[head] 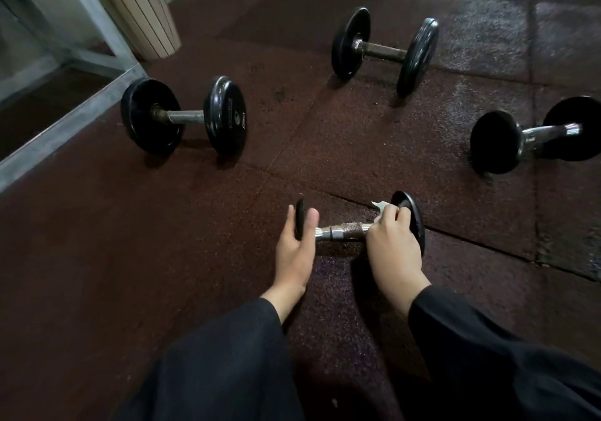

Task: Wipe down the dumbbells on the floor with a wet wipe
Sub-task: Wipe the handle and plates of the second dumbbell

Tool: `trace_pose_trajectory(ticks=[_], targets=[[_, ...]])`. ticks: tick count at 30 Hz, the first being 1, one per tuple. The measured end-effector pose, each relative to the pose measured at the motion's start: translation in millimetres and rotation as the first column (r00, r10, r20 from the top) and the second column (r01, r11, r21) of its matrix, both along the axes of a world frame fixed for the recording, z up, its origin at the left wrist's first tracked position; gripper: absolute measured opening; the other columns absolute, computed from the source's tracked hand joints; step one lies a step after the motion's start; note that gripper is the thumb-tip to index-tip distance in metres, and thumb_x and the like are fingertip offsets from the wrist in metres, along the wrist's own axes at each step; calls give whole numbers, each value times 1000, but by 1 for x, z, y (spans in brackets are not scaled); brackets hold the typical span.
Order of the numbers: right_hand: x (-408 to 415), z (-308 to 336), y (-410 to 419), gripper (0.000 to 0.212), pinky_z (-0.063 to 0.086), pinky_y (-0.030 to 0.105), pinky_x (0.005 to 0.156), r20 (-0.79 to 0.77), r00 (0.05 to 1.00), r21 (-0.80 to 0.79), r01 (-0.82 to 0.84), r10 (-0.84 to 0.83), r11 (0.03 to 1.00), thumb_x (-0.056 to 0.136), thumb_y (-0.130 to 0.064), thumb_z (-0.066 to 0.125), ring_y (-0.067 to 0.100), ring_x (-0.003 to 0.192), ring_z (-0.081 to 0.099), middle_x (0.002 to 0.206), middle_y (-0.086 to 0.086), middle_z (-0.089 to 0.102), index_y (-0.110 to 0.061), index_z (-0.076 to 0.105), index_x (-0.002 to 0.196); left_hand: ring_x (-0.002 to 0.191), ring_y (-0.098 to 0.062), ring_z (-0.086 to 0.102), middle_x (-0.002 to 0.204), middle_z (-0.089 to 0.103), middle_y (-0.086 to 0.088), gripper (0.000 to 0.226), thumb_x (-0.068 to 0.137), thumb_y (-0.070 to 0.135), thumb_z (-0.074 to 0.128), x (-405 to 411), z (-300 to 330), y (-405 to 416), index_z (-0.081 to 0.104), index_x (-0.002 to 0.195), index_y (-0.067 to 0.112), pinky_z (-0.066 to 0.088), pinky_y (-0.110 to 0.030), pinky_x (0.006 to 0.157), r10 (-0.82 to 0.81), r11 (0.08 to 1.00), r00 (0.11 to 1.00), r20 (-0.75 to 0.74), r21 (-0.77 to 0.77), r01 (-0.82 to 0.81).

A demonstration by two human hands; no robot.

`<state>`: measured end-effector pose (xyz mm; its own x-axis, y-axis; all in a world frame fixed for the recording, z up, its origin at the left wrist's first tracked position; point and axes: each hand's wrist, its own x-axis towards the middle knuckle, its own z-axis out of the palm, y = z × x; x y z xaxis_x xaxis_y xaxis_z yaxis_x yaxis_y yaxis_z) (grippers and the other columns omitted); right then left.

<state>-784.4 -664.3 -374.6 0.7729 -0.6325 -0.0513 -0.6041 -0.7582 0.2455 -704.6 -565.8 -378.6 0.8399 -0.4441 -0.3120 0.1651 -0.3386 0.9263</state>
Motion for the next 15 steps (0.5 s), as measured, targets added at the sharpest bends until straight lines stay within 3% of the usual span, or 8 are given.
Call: trace_pose_trajectory(ticks=[3, 6, 9, 12, 15], targets=[[0, 0, 1, 33, 45, 22, 66, -24, 999, -30, -26, 25, 999, 79, -8, 41, 22, 84, 59, 93, 11, 64, -9, 72, 90, 135, -6, 32, 149, 35, 2, 77, 88, 29, 60, -8, -8, 10, 15, 150, 20, 24, -16, 107, -79, 992, 980, 181, 113, 59], [2, 0, -3, 13, 45, 20, 58, -8, 1000, -56, 5, -6, 998, 69, -16, 66, 19, 72, 60, 82, 7, 67, -9, 75, 75, 134, -17, 40, 149, 39, -4, 74, 90, 13, 54, -4, -10, 11, 11, 150, 24, 30, -23, 108, -130, 976, 971, 200, 201, 89], [3, 4, -2, 10, 47, 22, 55, 15, 999, 2, 33, -33, 999, 63, -10, 67, 22, 71, 61, 79, 11, 67, -6, 74, 68, 127, -16, 46, 145, 43, -5, 67, 92, 8, 46, 1, -2, 9, 15, 150, 24, 31, -15, 96, -176, 957, 965, 192, 263, 122], [5, 2, -2, 9, 49, 24, 56, 0, 999, 33, 38, -38, 999, 69, -5, 68, 27, 79, 61, 89, 17, 65, -4, 74, 76, 92, -4, 52, 133, 54, -5, 62, 92, 8, 43, 1, 6, 6, 22, 149, 21, 30, -5, 71, -175, 951, 967, 187, 287, 116], [7, 3, -5, 14, 48, 24, 55, -53, 998, 18, 16, -15, 1000, 57, -9, 79, 25, 76, 59, 86, 14, 65, -9, 74, 70, 70, -1, 50, 110, 59, -1, 55, 92, 10, 41, 0, 16, 1, 30, 145, 21, 35, -10, 57, -153, 948, 975, 162, 304, 98]])
